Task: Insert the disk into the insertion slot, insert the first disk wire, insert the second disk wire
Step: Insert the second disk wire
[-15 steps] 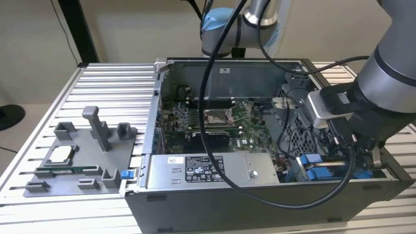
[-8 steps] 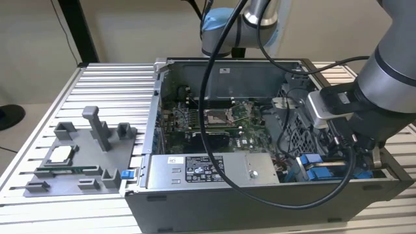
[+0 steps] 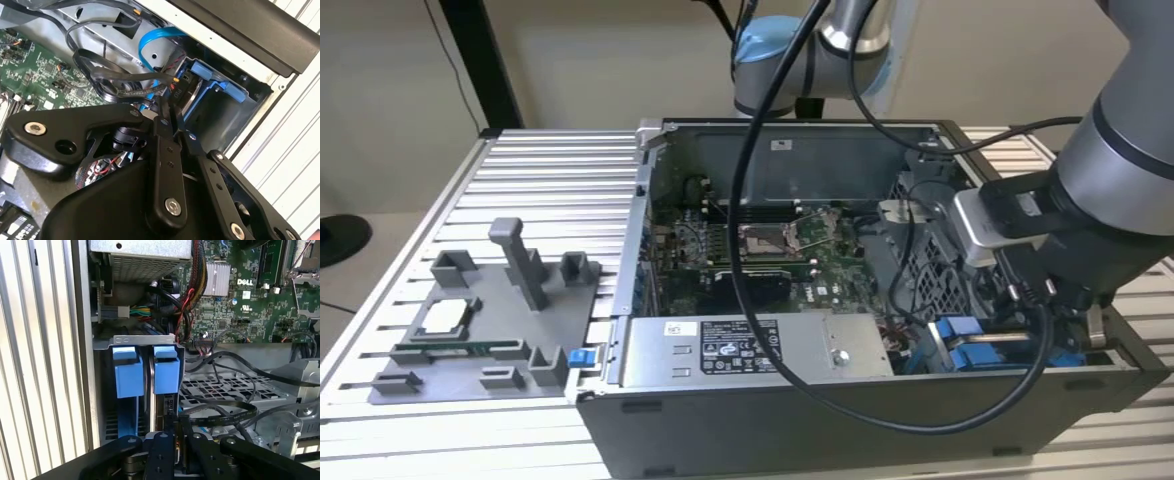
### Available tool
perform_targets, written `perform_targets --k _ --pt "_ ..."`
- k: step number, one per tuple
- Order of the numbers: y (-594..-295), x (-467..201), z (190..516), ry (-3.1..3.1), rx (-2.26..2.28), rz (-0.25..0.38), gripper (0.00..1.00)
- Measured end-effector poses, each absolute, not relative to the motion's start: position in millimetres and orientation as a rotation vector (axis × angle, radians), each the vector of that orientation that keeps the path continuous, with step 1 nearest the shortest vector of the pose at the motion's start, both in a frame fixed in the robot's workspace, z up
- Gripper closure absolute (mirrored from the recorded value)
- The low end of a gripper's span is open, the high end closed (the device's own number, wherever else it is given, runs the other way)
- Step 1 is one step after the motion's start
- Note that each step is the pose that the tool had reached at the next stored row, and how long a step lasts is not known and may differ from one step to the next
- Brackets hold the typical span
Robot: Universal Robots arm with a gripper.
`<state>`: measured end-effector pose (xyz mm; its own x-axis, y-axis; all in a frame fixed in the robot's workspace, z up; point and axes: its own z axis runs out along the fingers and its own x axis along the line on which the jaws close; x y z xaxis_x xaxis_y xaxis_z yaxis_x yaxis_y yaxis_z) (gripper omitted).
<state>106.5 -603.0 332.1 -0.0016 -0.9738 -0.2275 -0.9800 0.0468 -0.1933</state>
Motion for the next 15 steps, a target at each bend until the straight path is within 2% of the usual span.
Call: perform_targets --k 13,14,15 --pt "-603 106 327 2.031 -1.982 0.03 1.0" --pt "-603 107 330 2.031 -1.98 0.032 0.0" --pt "-603 107 335 2.031 -1.981 0.031 0.0"
